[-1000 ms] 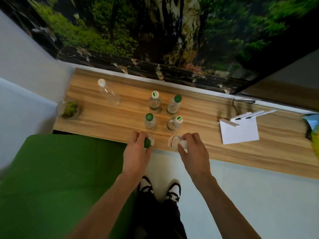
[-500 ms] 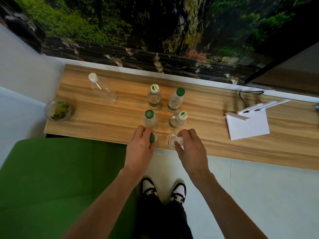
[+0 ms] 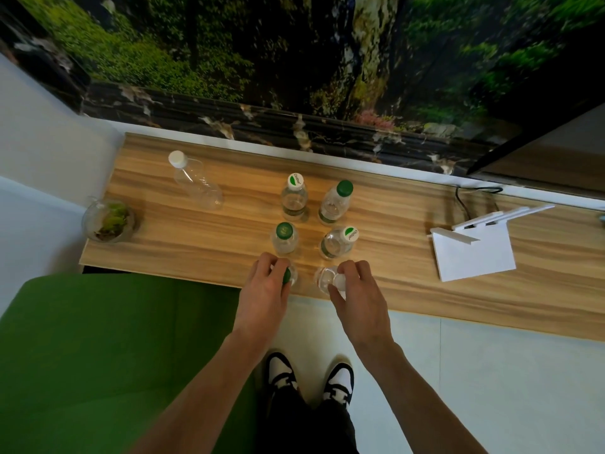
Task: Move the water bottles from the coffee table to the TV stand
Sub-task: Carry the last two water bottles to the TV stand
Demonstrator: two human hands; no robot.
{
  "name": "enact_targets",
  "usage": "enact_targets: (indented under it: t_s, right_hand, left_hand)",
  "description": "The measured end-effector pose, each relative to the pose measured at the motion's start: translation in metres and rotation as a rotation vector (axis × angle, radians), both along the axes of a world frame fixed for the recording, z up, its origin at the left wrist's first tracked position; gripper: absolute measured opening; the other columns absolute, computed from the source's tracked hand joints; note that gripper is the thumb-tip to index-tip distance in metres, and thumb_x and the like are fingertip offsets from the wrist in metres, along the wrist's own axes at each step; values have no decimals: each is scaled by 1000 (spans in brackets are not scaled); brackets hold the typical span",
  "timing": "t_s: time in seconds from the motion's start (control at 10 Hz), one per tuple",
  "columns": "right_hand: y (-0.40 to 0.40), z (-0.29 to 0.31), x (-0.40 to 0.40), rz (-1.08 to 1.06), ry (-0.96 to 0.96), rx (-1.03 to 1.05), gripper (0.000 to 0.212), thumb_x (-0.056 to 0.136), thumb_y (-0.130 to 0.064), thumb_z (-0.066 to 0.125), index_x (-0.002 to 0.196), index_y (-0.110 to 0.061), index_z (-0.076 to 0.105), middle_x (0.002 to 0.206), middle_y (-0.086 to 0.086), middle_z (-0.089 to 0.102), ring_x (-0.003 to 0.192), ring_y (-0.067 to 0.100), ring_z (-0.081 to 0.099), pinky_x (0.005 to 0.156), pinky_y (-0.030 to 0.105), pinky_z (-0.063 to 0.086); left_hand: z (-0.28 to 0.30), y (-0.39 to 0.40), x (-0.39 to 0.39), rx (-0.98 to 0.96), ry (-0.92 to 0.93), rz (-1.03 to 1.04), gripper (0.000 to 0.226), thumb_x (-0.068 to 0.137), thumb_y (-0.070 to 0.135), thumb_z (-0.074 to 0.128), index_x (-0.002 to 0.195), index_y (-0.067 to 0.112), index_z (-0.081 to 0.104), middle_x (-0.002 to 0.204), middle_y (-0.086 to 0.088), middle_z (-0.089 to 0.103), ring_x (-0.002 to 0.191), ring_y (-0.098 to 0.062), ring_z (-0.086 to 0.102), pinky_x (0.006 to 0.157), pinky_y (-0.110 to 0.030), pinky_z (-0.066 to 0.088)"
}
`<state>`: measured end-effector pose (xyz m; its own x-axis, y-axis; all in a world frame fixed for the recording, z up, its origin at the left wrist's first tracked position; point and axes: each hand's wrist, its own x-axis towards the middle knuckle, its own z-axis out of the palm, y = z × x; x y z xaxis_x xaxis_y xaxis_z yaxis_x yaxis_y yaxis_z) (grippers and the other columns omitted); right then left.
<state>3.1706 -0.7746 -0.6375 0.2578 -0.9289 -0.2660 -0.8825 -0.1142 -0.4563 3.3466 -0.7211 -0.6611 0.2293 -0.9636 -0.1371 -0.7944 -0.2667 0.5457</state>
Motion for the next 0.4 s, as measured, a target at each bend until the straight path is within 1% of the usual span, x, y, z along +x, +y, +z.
enact_targets:
  t_s: [0.1,0.2,0.3,0.4]
  right_hand:
    - [-2,-1,0,8,-4,5,35,90,-16,72,118,-19,52,117,-2,48,93,24,59,66,38,54]
    - [-1,2,-3,19,-5,13,41,89,-13,72,124,-20,51,121,-2,48,97,25,59,67,38,54]
    - [2,7,-9,79,57,-18,49,90,-21,71,133,-23,47,127,-3,49,102,22,57,68,36,55]
    - [6,21,-17,84,55,-79,49,93,-33,67,136,-24,46,132,-5,50,106,21,57,70,34,55]
  left_hand:
    - [-1,2,-2,20,0,24,32,88,9,71,118,14,62,118,-1,53,106,-19,58,78,-33,59]
    - [2,2,-4,33,-33,51,38,87,15,73,123,16,60,119,-1,55,107,-20,59,73,-32,59]
    - [6,1,-5,52,-77,72,51,86,21,75,133,17,53,122,-1,55,110,-22,59,75,-35,60]
    - [18,1,-6,84,-67,125,57,90,30,70,141,17,47,132,-4,53,118,-25,55,84,-40,59]
